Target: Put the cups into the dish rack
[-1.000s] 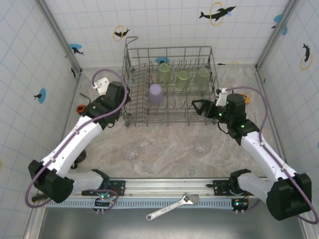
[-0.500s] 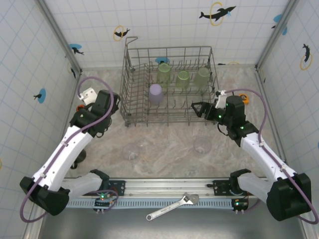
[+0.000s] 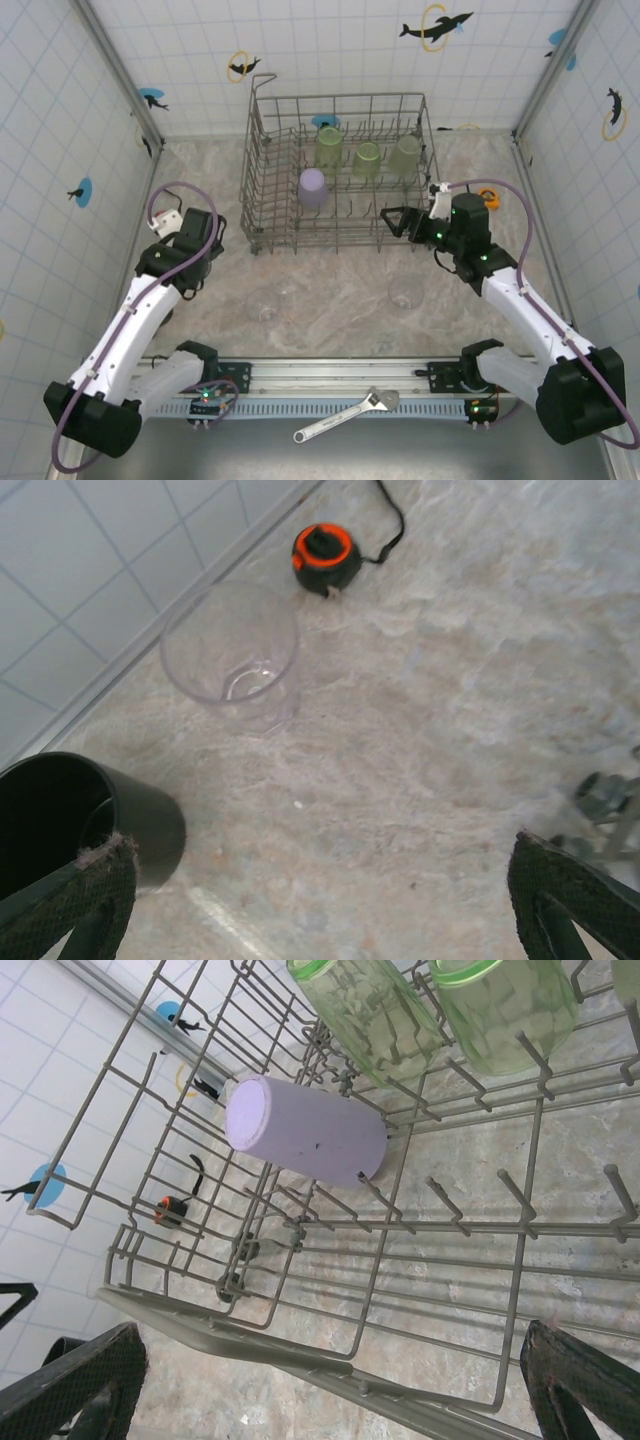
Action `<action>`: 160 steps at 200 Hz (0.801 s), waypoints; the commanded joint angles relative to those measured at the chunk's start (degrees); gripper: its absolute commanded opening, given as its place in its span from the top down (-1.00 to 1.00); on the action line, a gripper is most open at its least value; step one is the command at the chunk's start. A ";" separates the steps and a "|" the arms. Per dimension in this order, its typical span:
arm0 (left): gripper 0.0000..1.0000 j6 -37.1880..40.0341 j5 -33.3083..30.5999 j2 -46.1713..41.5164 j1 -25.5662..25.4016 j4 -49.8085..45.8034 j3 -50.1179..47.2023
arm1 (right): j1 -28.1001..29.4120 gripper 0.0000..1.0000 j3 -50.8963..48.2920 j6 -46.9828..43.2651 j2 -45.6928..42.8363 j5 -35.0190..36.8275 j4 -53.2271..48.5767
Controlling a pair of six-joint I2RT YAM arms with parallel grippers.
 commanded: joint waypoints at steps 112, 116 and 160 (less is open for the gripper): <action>-0.94 12.15 13.75 0.97 20.74 3.08 -6.21 | 2.28 -0.99 1.66 -0.06 2.80 -2.80 3.60; -0.94 12.51 14.24 1.46 21.46 3.16 -6.18 | 2.44 -0.99 1.73 -0.01 2.79 -2.67 3.62; -0.95 14.76 14.79 5.02 27.12 4.56 -6.17 | 3.17 -0.99 1.94 0.13 2.35 -1.87 3.27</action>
